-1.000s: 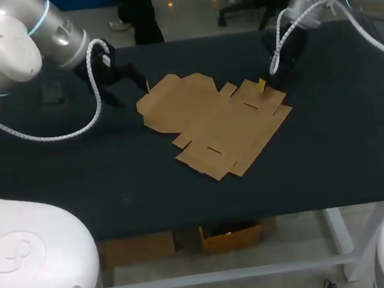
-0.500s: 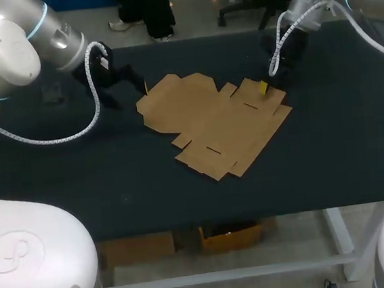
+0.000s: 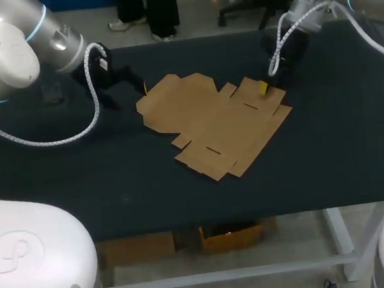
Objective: Assemble the packaging by folding the flat box into shape, placing the metal phone stand inside, and closing the box properly
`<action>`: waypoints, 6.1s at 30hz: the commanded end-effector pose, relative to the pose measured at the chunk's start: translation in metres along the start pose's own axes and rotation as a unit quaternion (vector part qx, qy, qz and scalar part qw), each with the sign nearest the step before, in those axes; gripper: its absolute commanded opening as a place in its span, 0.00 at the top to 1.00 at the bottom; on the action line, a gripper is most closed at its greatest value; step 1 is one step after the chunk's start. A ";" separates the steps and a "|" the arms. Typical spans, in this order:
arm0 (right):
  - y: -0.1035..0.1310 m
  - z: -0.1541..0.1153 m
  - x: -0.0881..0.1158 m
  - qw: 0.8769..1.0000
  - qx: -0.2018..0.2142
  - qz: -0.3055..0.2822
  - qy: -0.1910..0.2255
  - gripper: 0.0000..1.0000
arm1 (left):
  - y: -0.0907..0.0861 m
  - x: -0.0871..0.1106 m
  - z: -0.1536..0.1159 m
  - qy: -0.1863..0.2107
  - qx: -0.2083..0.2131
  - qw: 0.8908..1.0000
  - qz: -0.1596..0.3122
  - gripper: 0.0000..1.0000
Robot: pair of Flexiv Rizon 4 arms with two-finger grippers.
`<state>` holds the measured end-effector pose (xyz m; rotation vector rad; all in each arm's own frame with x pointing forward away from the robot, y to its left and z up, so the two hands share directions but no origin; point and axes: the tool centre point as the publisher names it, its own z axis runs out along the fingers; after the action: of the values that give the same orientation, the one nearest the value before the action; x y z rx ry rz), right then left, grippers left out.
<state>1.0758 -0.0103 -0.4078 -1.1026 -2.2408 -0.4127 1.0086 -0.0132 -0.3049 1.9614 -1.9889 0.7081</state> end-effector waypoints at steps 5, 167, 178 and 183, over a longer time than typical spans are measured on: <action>-0.003 -0.002 -0.006 0.996 -0.026 -0.002 0.081 0.75 | 0.001 0.000 0.001 0.000 0.000 1.000 -0.001 0.00; -0.026 0.010 0.010 0.982 -0.077 0.124 0.119 0.51 | 0.011 -0.009 0.005 -0.008 0.034 0.999 -0.014 0.00; -0.029 0.016 0.014 0.978 -0.110 0.115 0.135 0.76 | 0.014 -0.012 0.004 -0.005 0.035 0.999 -0.017 0.00; -0.037 0.019 0.014 0.974 -0.135 0.109 0.147 1.00 | 0.014 -0.014 0.005 -0.003 0.032 0.999 -0.018 0.00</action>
<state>1.0413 -0.0095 -0.4095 -1.3077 -1.8298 -0.7096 0.9970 -0.0053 -0.3176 2.0356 -1.9531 0.7656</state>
